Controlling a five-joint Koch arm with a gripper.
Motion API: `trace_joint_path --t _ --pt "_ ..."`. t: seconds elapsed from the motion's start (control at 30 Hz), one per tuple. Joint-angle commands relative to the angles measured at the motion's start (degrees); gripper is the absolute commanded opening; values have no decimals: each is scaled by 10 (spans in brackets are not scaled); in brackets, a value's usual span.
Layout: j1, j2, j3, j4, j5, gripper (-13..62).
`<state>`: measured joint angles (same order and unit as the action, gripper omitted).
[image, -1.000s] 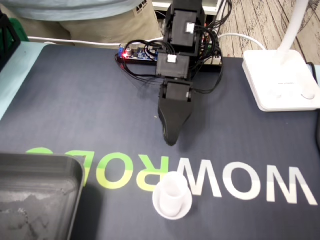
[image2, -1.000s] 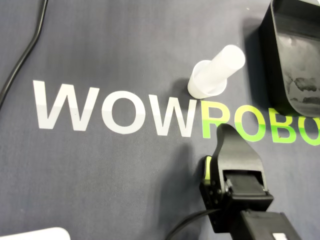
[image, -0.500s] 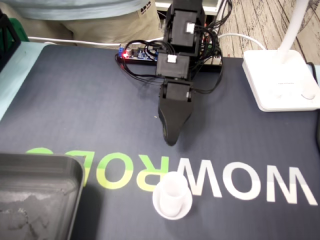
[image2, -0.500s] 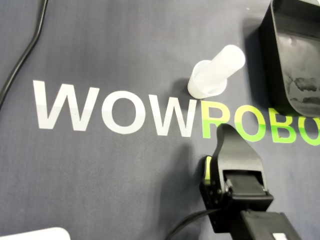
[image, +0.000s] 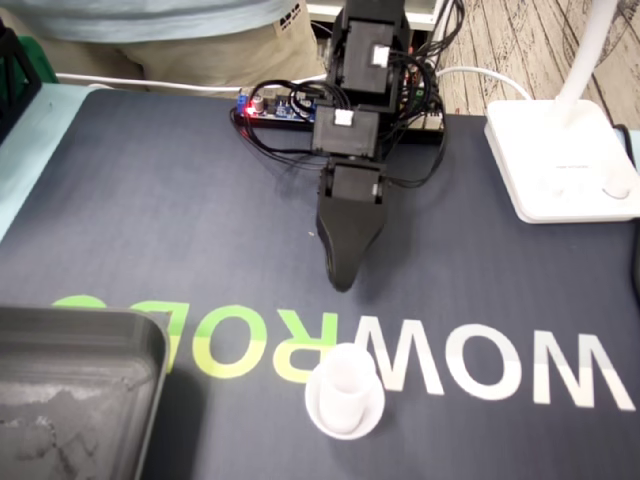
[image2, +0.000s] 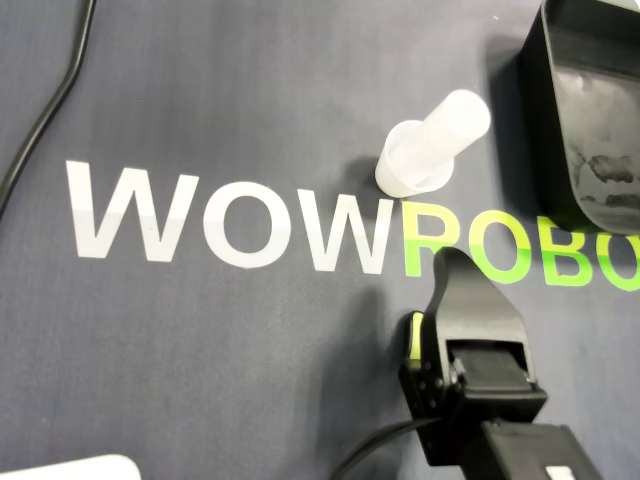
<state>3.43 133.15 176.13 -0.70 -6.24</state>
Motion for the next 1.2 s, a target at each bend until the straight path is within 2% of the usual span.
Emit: trace_joint_path --t 0.0,0.23,0.6,0.83,1.17 --pt "7 46 17 -4 -36 337" --pt "21 46 16 -105 -131 337" --pt "34 46 17 -235 -519 335" --pt "22 44 3 -316 -680 320" --pt "5 -9 -121 -352 -749 320"
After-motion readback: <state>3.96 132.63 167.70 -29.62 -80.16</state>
